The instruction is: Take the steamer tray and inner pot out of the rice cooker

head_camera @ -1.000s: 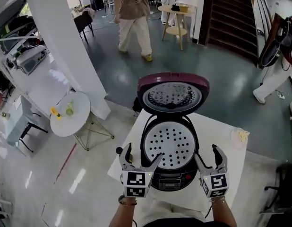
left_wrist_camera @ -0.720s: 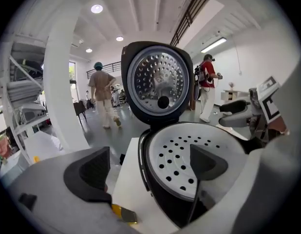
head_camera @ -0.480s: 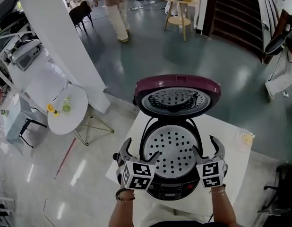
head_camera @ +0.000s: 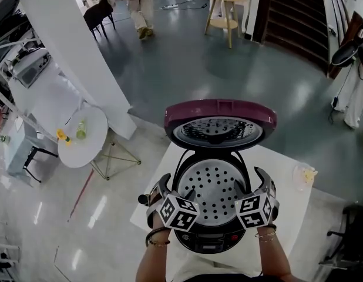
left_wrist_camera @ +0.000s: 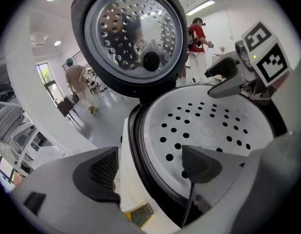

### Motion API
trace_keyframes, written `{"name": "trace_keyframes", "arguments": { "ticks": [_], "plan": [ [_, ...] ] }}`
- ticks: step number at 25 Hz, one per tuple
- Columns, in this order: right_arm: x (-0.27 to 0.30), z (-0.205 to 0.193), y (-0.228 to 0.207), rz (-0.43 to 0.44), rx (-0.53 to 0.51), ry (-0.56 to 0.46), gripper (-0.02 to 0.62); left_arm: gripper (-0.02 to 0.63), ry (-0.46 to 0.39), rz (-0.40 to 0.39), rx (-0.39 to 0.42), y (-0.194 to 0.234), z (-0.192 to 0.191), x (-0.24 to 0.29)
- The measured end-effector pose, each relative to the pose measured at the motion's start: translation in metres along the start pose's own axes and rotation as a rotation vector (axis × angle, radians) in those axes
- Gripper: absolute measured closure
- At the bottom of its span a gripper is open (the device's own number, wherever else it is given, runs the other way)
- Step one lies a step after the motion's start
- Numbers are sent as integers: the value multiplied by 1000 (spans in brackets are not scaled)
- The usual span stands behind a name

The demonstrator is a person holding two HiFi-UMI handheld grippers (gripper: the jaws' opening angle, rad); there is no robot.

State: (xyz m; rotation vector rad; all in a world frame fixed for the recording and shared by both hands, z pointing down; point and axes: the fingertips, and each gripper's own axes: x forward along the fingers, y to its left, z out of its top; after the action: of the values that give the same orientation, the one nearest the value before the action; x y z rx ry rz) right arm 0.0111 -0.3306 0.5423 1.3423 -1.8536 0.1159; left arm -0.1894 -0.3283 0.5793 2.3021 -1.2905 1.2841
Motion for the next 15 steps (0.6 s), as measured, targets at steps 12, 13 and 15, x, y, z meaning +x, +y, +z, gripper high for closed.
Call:
{"name": "trace_keyframes", "arguments": {
  "ticks": [12, 13, 15],
  "plan": [
    [21, 3, 18, 42, -198, 76, 403, 311, 30, -52, -96, 5, 1, 0],
    [20, 3, 18, 45, -202, 71, 405, 336, 32, -38, -98, 7, 3, -1],
    [15, 5, 18, 46, -199, 53, 418, 359, 33, -5, -63, 8, 6, -2]
  ]
}}
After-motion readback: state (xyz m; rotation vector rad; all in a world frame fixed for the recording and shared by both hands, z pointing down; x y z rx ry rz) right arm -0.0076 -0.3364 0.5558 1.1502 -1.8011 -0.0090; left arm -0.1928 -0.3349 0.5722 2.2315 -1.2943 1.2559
